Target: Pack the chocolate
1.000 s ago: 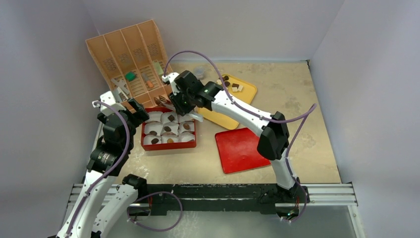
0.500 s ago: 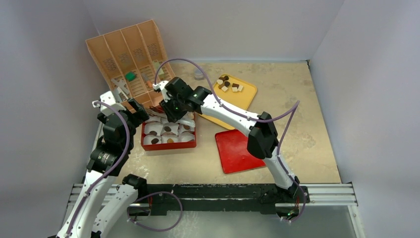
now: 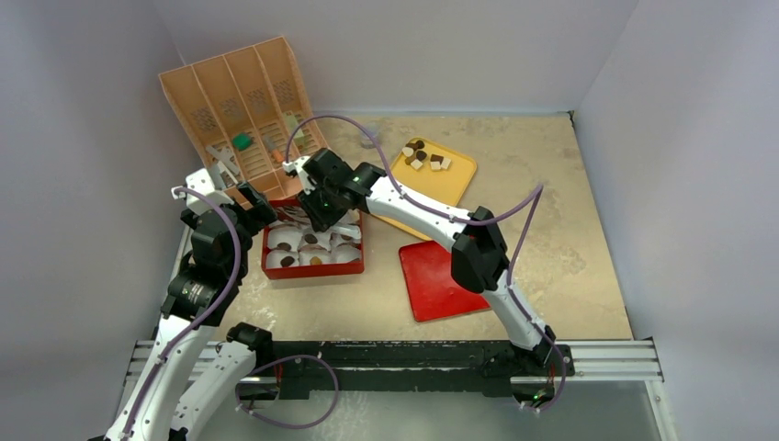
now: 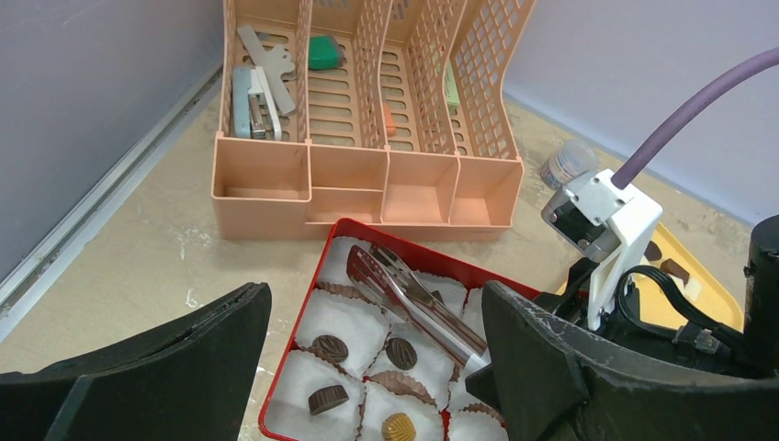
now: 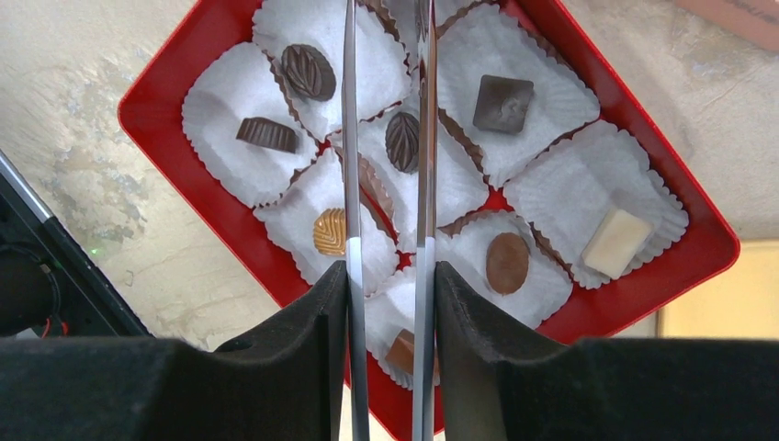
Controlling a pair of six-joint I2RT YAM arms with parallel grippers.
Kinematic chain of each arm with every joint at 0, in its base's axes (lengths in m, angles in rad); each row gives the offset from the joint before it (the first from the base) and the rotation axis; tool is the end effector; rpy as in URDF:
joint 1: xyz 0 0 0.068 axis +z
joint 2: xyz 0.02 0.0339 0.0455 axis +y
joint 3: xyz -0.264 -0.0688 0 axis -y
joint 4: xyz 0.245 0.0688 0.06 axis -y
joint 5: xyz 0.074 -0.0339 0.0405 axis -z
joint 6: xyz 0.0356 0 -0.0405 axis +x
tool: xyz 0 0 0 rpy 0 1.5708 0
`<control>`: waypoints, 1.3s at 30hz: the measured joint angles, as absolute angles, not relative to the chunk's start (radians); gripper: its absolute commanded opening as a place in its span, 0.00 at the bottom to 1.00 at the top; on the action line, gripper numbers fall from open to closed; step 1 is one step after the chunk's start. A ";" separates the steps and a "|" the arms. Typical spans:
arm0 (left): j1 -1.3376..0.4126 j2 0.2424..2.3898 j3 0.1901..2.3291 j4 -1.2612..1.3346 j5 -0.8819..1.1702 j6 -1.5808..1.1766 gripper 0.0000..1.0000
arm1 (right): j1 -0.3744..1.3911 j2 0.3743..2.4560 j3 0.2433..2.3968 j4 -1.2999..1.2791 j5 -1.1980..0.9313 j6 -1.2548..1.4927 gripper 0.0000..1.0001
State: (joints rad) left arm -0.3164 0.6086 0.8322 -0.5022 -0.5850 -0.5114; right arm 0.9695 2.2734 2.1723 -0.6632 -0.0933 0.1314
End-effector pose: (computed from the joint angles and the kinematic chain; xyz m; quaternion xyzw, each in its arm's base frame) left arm 0.1284 -0.0214 0.3488 -0.2472 0.7440 -0.0211 0.6204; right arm 0.2911 0.4302 0.2742 -0.3906 0.8318 0.2416 0.3116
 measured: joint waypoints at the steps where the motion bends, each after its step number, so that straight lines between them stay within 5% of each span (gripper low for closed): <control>1: -0.316 0.609 0.832 -0.502 -0.585 -0.511 0.84 | 0.970 2.278 2.182 -0.666 -0.092 0.131 0.38; 27: -0.316 0.609 0.832 -0.502 -0.585 -0.511 0.84 | 0.970 2.297 2.215 -0.698 -0.079 0.141 0.40; 39: -0.316 0.609 0.832 -0.502 -0.584 -0.511 0.84 | 0.951 2.040 2.042 -0.666 -0.084 0.147 0.38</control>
State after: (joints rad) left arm -0.3164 0.6094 0.8322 -0.5022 -0.5838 -0.5114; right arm 0.9512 2.0396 2.0422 -0.6662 -0.0841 0.1467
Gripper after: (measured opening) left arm 0.842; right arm 0.398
